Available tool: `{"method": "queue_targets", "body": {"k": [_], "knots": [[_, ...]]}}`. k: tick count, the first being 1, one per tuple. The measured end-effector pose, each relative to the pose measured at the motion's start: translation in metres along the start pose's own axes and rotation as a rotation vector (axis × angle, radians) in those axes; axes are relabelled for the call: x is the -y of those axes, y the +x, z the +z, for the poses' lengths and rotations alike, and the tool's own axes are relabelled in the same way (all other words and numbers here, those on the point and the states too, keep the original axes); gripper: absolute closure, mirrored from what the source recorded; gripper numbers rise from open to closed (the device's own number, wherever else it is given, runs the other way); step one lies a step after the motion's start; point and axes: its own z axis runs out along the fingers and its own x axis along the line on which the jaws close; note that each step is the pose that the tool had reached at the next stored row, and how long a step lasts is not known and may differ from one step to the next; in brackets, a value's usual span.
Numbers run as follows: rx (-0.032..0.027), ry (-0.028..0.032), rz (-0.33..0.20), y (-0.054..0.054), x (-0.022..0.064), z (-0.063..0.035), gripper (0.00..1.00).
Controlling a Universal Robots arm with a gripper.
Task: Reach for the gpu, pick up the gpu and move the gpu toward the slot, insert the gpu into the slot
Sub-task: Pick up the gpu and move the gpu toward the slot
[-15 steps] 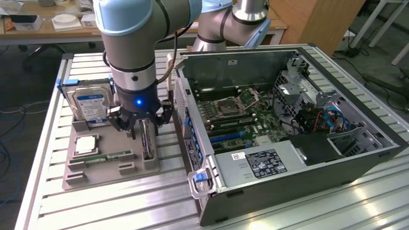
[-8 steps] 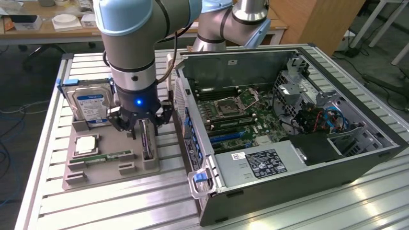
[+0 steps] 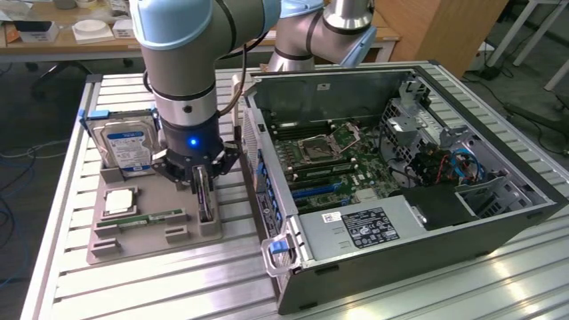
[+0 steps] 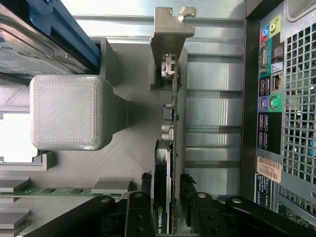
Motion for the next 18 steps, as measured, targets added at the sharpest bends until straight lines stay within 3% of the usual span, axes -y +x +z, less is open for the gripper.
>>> {"method": "queue_targets", "body": {"k": [18], "knots": [[-0.0001, -0.0032, 0.000, 0.0009, 0.0000, 0.0004, 0.66]]}}
